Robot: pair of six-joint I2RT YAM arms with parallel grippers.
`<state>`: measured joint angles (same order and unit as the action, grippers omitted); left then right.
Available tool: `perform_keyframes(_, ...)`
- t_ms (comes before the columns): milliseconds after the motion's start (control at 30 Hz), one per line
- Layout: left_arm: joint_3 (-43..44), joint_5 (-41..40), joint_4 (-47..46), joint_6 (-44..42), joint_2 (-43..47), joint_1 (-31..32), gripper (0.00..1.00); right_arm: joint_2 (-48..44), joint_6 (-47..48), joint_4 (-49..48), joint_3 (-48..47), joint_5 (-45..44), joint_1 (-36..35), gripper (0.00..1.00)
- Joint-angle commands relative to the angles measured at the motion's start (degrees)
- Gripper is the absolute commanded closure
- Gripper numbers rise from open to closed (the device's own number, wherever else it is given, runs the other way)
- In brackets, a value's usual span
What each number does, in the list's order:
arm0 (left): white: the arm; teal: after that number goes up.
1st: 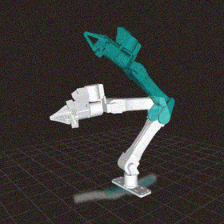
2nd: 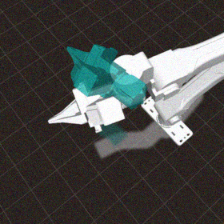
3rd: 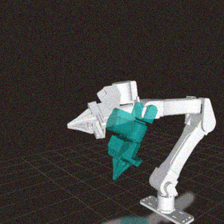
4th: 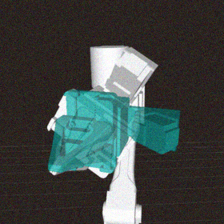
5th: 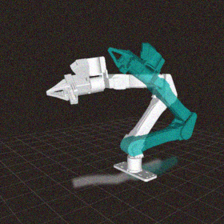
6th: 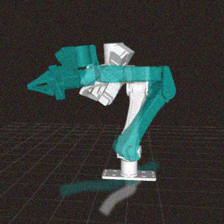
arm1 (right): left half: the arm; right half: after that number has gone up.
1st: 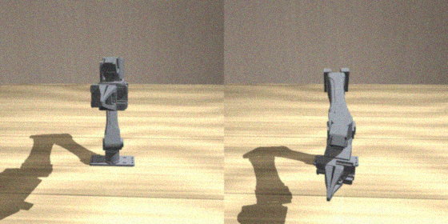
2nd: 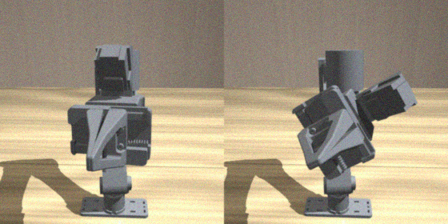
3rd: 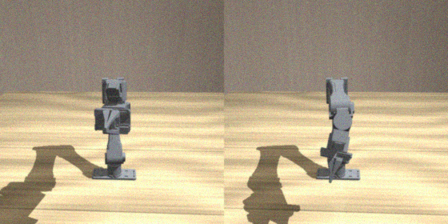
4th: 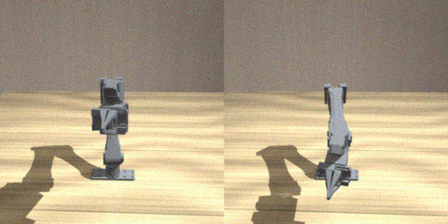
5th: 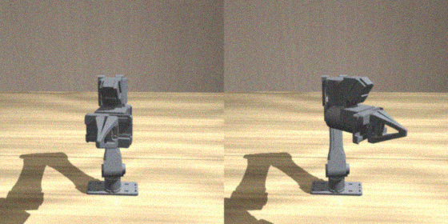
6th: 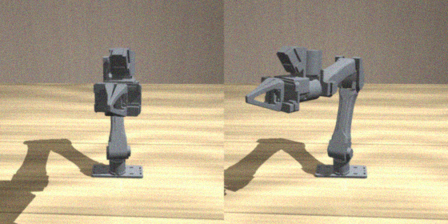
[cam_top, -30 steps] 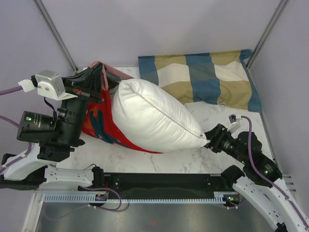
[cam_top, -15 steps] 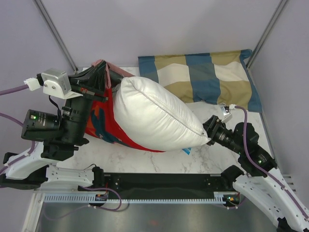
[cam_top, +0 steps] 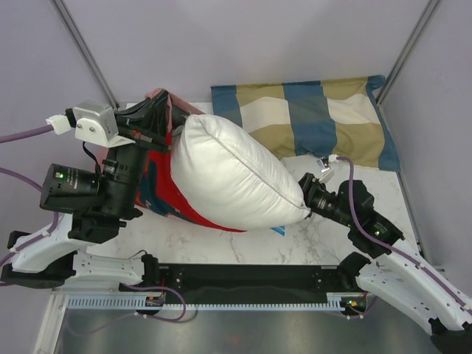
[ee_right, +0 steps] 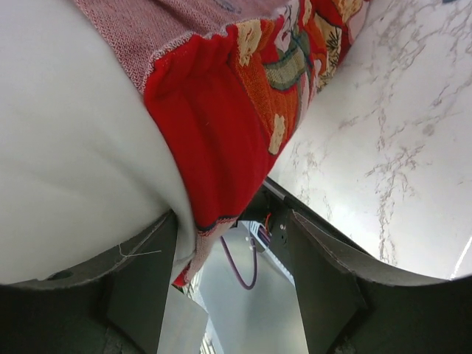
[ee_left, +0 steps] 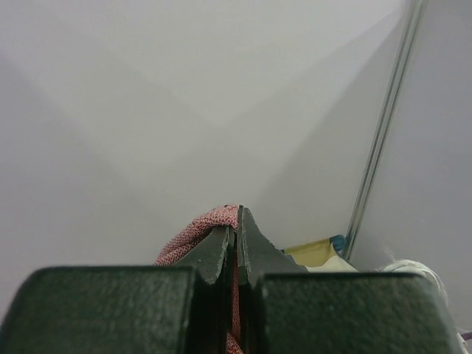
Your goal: Put the pillow into the pillowcase
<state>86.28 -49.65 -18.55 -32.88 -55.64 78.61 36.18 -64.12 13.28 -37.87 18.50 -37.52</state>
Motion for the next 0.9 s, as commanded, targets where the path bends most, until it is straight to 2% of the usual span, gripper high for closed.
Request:
perform_keyframes(0, 4.2, 5.3, -6.6, -1.7, 0.1, -0.1, 0.98, 2.7, 0.0, -6.1, -0.5, -4.9, -4.6, 0.31)
perform_keyframes(100, 4.1, 5.3, -6.7, -1.5, 0.3, -0.1, 0.98, 6.1, 0.4, -7.1, -0.5, -8.1, -8.9, 0.32)
perform_keyframes(233, 5.9, 5.4, -6.2, -1.4, -0.3, -0.1, 0.98, 10.2, 0.6, -8.2, -0.4, -13.2, -12.1, 0.44)
perform_keyframes(433, 13.7, 8.1, -6.5, -1.9, -6.2, -0.1, 0.98, 13.0, -0.4, -12.3, -1.8, -13.1, -13.6, 0.51)
perform_keyframes(500, 15.7, 8.7, -7.8, -4.0, -8.3, -0.2, 0.98, 14.0, -0.7, -14.3, -3.1, -12.4, -14.3, 0.5)
perform_keyframes(600, 16.5, 8.4, -11.5, -8.2, -10.5, -0.1, 0.98, 14.8, -1.1, -15.8, -4.6, -13.1, -15.9, 0.4)
perform_keyframes(733, 12.8, 9.7, -13.1, -6.8, -8.7, -0.2, 0.98, 16.3, 0.0, -14.9, -7.0, -14.5, -17.2, 0.43)
perform_keyframes(867, 16.2, 8.7, -9.5, -5.2, -9.6, -0.3, 0.98, 19.7, 0.2, -15.4, -8.4, -14.8, -17.7, 0.46)
